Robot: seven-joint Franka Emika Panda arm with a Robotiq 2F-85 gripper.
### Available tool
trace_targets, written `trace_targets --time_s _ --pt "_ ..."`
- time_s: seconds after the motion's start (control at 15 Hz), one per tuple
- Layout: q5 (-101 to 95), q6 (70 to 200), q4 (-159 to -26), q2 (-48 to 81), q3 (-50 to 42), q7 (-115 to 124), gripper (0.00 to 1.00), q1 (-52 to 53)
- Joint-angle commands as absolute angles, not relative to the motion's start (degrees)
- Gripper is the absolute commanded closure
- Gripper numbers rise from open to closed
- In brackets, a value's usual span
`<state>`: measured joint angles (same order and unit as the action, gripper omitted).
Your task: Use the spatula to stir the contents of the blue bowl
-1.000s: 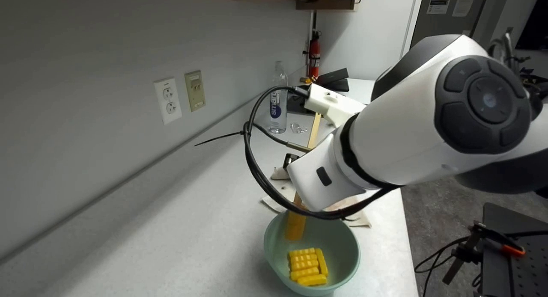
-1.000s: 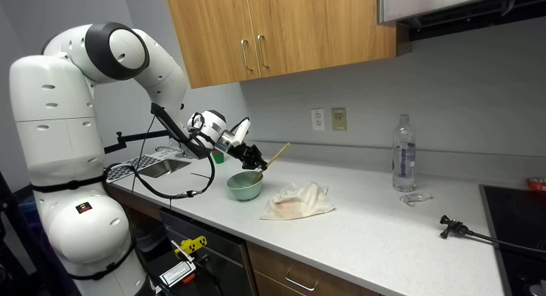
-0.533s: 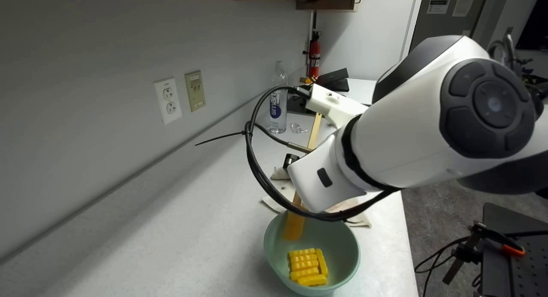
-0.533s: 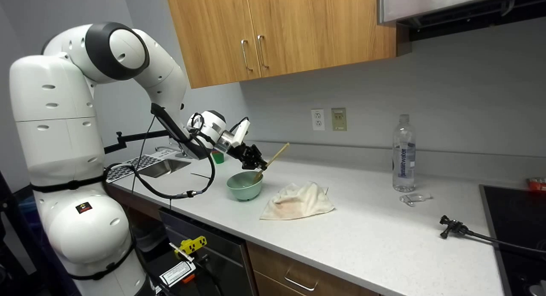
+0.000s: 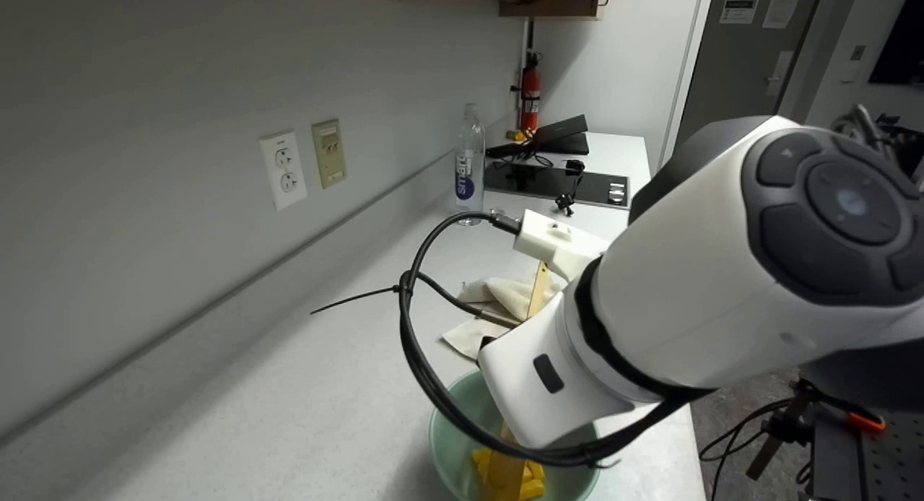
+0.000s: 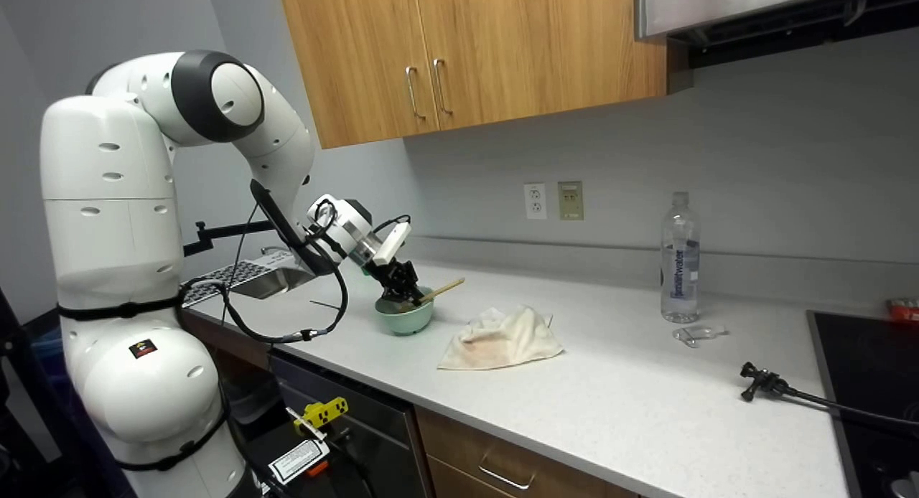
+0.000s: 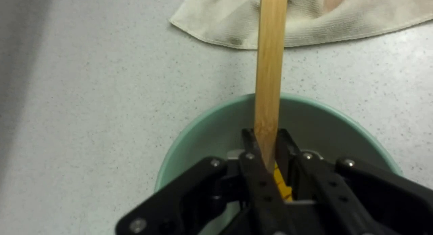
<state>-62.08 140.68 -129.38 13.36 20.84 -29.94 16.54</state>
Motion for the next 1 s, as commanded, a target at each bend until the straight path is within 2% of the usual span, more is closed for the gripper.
trace_targets --time_s 0.0,0.93 --pt "-60.6 140.3 -128.7 13.6 20.1 -30.7 0.95 16.8" --pt "-75.6 129.5 -127.9 11.1 18.9 -21.1 0.95 18.1"
